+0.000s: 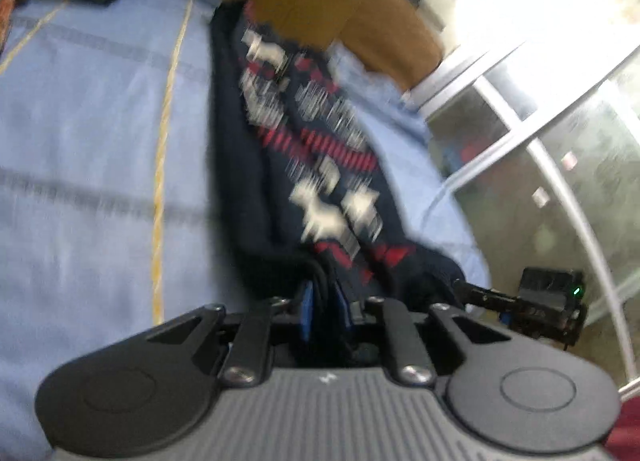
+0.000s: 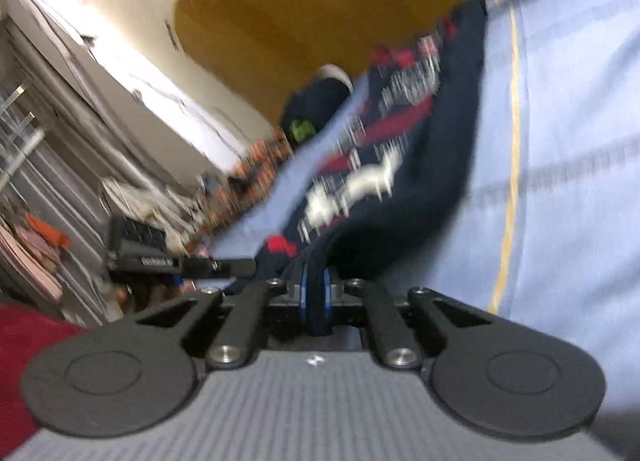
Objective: Fold small clothes
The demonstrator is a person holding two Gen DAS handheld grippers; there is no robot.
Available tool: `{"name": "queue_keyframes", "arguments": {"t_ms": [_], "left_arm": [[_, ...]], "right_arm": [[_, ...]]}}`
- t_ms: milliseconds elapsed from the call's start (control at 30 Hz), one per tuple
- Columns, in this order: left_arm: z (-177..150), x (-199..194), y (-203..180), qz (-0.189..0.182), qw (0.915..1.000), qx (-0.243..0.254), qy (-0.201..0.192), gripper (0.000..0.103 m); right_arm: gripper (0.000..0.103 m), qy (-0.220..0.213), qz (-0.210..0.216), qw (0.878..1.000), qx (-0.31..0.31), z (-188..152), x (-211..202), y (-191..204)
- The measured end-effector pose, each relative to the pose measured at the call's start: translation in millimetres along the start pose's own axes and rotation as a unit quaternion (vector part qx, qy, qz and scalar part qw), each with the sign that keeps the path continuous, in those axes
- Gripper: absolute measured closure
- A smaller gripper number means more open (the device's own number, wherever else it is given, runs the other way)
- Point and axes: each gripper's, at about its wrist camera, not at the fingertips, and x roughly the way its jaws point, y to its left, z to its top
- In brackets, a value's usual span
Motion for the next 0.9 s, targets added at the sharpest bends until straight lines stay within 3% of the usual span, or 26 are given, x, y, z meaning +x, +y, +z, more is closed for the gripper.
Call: {"name": "queue_keyframes", "arguments": {"t_ms": [100,233,333,400,500,533,567,600,633,700,733,800,900], "left_arm": [[32.2,-2.1,-6.0,-0.014,0.9993,0.0,-0.034,0.091],[90.3,14.3,-0.1,0.004,0.9976,-0.009,-0.069,0.096],[137.0,39.6,12.6,0.037,0.996,-0.023,-0.078,0.098],[166.8,62.7,24.4,0.076,0.993,-0.031,-0.085,0.096],[195.3,96.4,50.9,0.16,0.983,-0.055,-0.072,0.082],[197.3,102.8,59.4,0.18,0.9792,-0.07,-0.062,0.081],[195.2,102.1,66.5,0.172,0.9803,-0.077,-0.058,0.08],[192.0,97.7,70.8,0.154,0.9833,-0.075,-0.062,0.072],[188.1,89.9,74.0,0.145,0.9842,-0.071,-0.073,0.062],[181.7,74.7,77.0,0.153,0.981,-0.068,-0.099,0.056],[180.4,69.4,79.0,0.144,0.9821,-0.069,-0.1,0.056],[172.1,62.7,79.4,0.111,0.9876,-0.069,-0.087,0.056],[155.6,62.1,67.8,0.096,0.9926,-0.039,-0.063,0.045]], "right_arm": [[0.093,-0.041,0.004,0.999,-0.007,32.6,-3.7,2.5],[0.093,-0.072,-0.028,0.997,-0.019,83.6,16.2,-9.2],[0.093,-0.078,-0.058,0.995,-0.008,122.7,42.4,-27.0],[0.093,-0.079,-0.1,0.992,-0.005,146.3,67.5,-41.8],[0.092,-0.057,-0.151,0.986,0.05,163.9,100.0,-83.5],[0.091,-0.048,-0.153,0.985,0.071,164.5,105.1,-93.9],[0.09,-0.054,-0.142,0.985,0.087,162.9,102.3,-98.9],[0.088,-0.059,-0.128,0.986,0.094,162.1,95.5,-98.9],[0.083,-0.067,-0.107,0.987,0.096,160.2,85.0,-98.7],[0.07,-0.093,-0.071,0.986,0.123,155.9,66.6,-104.0],[0.059,-0.107,-0.073,0.982,0.136,153.7,58.3,-105.4],[0.057,-0.134,-0.112,0.977,0.121,151.7,44.5,-101.5],[0.054,-0.143,-0.119,0.979,0.085,147.9,34.3,-89.8]]}}
